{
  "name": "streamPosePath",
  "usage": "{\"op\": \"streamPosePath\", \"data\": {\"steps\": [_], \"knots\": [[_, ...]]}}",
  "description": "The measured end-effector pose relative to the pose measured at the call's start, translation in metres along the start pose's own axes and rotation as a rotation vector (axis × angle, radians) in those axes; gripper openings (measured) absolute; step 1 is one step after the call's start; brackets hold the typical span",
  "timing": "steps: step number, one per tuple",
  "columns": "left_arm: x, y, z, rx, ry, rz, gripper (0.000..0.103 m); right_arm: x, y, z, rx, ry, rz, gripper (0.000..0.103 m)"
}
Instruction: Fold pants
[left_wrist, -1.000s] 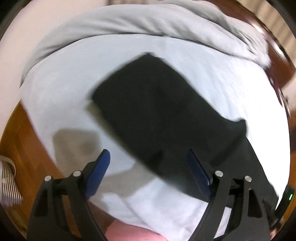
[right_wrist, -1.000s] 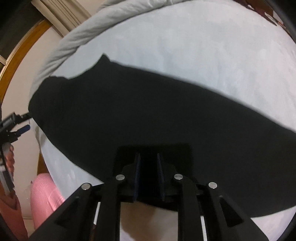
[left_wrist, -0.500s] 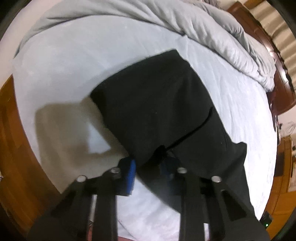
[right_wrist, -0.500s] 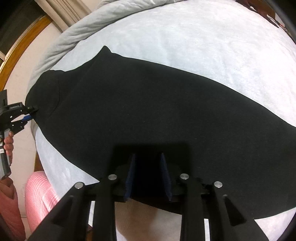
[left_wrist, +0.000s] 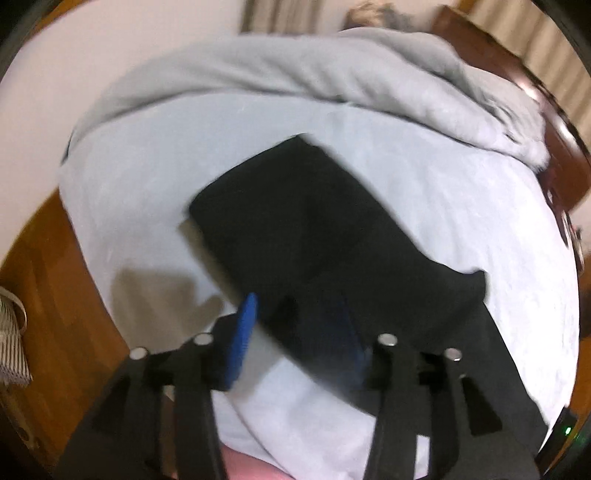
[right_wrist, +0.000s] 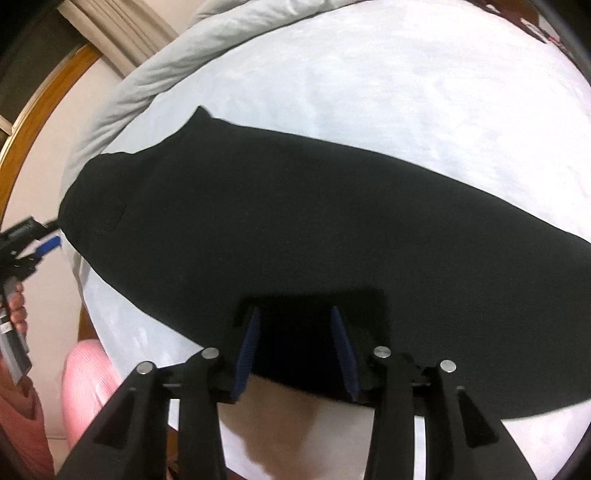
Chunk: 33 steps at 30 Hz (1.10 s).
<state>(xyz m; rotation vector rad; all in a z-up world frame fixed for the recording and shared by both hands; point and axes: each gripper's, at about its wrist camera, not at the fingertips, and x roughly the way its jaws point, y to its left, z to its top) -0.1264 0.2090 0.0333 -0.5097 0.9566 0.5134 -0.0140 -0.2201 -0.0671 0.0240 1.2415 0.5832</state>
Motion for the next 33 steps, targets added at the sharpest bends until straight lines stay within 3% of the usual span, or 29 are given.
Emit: {"op": "streamPosePath", "data": {"steps": [3,7,10,12,15,16,21,25,27,33], "knots": [[-0.008,-0.050,-0.020,0.125,0.023,-0.106,0.047,-0.018,-0.026,-0.016,0.057,-0.015,-0.031,0.041],[0.009,-0.119,-0.054,0.253,0.155,-0.289,0.047,-0.042,-0.068,-0.034,0.148,-0.051,-0.081,0.041],[0.029,-0.169,-0.082,0.361,0.220,-0.339,0.047,-0.060,-0.101,-0.044,0.223,-0.082,-0.107,0.041],[0.037,-0.187,-0.092,0.394,0.221,-0.342,0.048,-0.065,-0.114,-0.047,0.244,-0.094,-0.118,0.041],[0.066,-0.204,-0.107,0.437,0.271,-0.250,0.052,-0.055,-0.135,-0.055,0.268,-0.025,-0.185,0.041],[0.077,-0.205,-0.111,0.441,0.301,-0.223,0.052,-0.052,-0.142,-0.061,0.268,-0.027,-0.164,0.041],[0.075,-0.215,-0.119,0.488,0.247,-0.157,0.055,-0.070,-0.158,-0.071,0.312,-0.088,-0.074,0.041],[0.061,-0.224,-0.122,0.413,0.291,-0.268,0.058,-0.099,-0.192,-0.086,0.421,-0.128,-0.126,0.044],[0.058,-0.237,-0.131,0.429,0.311,-0.300,0.060,-0.111,-0.217,-0.095,0.504,-0.122,-0.157,0.045],[0.064,-0.269,-0.154,0.559,0.315,-0.280,0.063,-0.126,-0.247,-0.108,0.568,-0.088,-0.234,0.051]]}}
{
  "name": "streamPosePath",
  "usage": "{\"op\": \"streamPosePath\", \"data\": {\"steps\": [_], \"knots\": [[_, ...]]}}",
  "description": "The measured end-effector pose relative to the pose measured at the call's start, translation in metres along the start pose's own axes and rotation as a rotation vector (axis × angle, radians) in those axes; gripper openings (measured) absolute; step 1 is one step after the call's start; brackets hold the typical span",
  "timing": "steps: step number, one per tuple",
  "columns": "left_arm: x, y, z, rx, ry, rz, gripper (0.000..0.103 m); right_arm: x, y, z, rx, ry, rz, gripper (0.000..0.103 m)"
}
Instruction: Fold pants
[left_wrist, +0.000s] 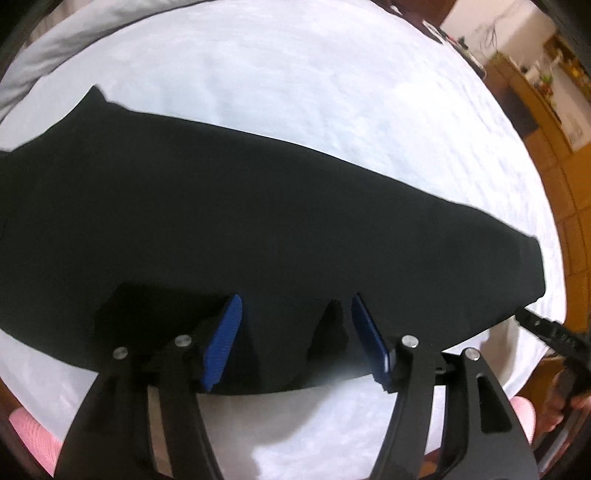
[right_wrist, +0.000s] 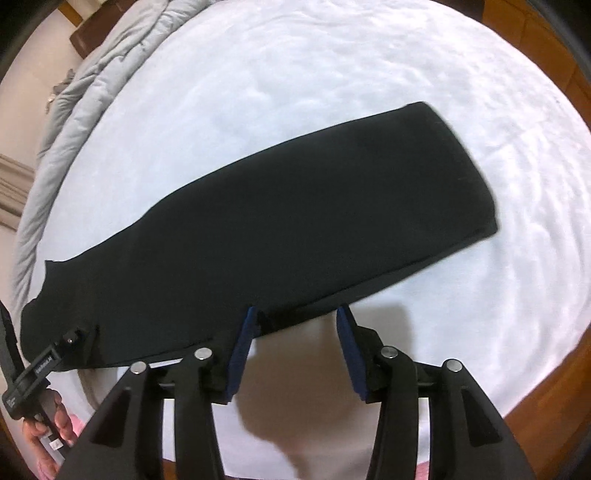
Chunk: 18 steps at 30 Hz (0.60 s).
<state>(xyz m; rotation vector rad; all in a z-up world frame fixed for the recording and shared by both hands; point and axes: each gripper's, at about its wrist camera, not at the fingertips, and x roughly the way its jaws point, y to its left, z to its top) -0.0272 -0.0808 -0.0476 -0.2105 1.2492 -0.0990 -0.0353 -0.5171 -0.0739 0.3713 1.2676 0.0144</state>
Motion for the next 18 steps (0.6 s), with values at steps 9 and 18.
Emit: {"op": "streamPosePath", "data": {"steps": [9,18], "knots": [[-0.006,0.000,-0.008,0.025,-0.012,0.015,0.068,0.004,-0.046,0.004,0.137,0.005,0.076,0.070],[-0.009,-0.005,-0.017,0.048,-0.014,0.032,0.073,0.020,-0.089,0.022,0.279,-0.059,0.225,0.069]]}}
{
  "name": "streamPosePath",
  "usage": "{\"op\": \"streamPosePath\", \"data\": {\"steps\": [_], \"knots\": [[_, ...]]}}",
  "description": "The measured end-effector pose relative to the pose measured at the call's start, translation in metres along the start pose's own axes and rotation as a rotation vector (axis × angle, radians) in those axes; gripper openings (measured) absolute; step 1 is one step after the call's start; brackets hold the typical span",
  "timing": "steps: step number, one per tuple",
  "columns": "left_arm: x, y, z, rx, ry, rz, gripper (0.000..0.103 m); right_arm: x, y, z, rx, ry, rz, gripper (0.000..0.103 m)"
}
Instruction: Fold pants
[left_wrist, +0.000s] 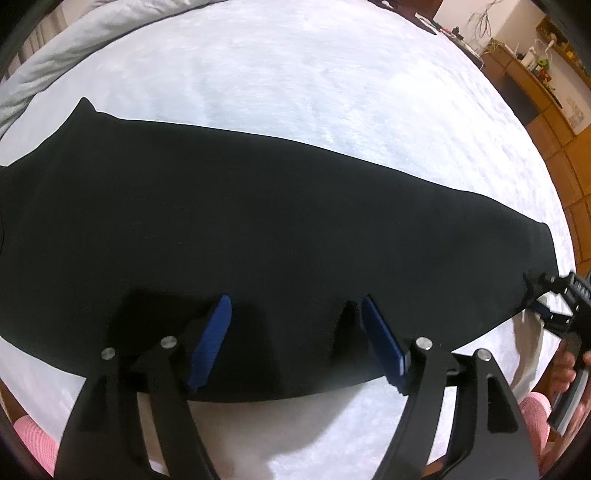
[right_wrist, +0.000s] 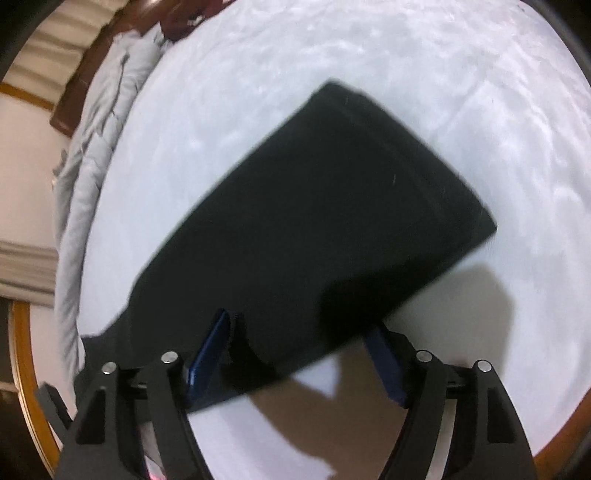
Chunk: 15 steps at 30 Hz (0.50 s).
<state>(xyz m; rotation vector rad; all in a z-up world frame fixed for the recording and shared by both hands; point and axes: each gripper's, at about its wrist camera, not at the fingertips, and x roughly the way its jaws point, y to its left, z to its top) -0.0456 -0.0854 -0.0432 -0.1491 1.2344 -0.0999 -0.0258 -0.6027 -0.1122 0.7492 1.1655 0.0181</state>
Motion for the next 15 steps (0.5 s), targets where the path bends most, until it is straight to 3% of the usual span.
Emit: {"op": "streamPosePath", "data": {"steps": [3,6,9,12,15], "knots": [[-0.001,0.001,-0.003,0.010,0.000,0.007,0.073,-0.012,-0.015,0.011,0.040,-0.052,0.021,0.055],[-0.001,0.000,-0.004,0.011,0.000,0.011,0.074,0.006,-0.019,0.020,0.084,-0.047,0.023,0.040],[0.001,-0.007,-0.001,0.013,0.004,0.017,0.074,0.004,-0.014,0.018,0.043,-0.084,0.015,0.015],[0.005,-0.027,0.008,-0.012,0.005,0.002,0.074,-0.012,-0.012,0.025,0.058,-0.119,0.080,0.011],[0.000,-0.039,0.021,-0.042,-0.038,-0.013,0.074,-0.045,-0.002,0.027,-0.011,-0.202,0.067,0.008]]}}
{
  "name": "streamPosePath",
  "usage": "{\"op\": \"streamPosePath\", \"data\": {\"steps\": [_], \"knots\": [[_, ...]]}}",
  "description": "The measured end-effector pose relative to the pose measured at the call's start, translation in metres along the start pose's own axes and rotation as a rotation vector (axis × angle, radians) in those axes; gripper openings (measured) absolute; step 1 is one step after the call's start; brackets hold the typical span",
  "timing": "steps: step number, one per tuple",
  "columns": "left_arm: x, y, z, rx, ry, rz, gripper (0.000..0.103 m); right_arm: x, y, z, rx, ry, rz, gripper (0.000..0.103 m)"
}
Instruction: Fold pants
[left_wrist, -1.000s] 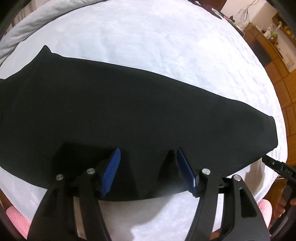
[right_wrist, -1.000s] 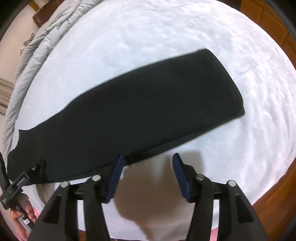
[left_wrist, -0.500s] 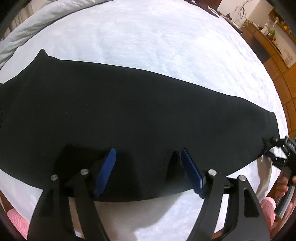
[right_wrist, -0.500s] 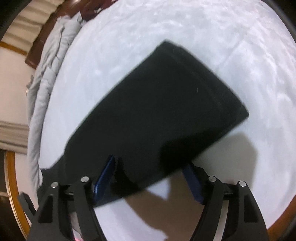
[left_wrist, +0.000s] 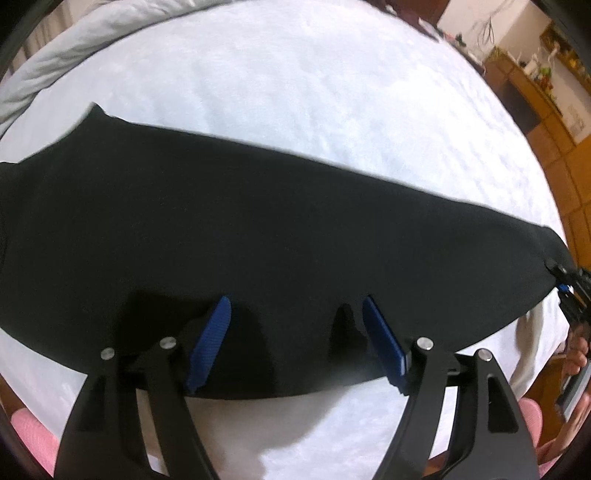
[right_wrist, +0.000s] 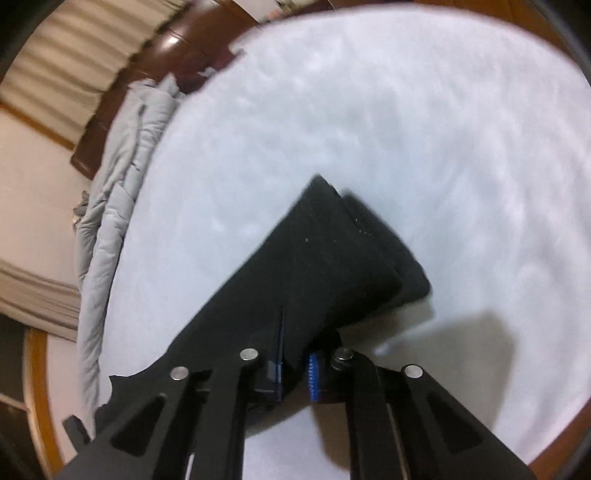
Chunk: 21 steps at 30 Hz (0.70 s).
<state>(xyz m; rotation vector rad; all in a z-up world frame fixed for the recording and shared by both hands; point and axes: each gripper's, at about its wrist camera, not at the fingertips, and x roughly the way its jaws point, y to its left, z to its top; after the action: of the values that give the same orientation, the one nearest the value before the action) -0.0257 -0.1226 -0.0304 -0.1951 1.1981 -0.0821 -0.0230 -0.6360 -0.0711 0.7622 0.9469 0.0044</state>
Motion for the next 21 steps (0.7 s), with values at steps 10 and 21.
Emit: {"op": "streamPosePath", "data": {"steps": [10,21], "knots": [[0.027,-0.015,-0.005,0.128,-0.008,0.101,0.081,0.035,-0.040,-0.012,0.067,0.094,-0.147,0.009],[-0.019,0.041,0.015,-0.020,-0.027,0.040,0.081,-0.021,0.099,-0.021,-0.279,-0.081,-0.115,0.010]]}}
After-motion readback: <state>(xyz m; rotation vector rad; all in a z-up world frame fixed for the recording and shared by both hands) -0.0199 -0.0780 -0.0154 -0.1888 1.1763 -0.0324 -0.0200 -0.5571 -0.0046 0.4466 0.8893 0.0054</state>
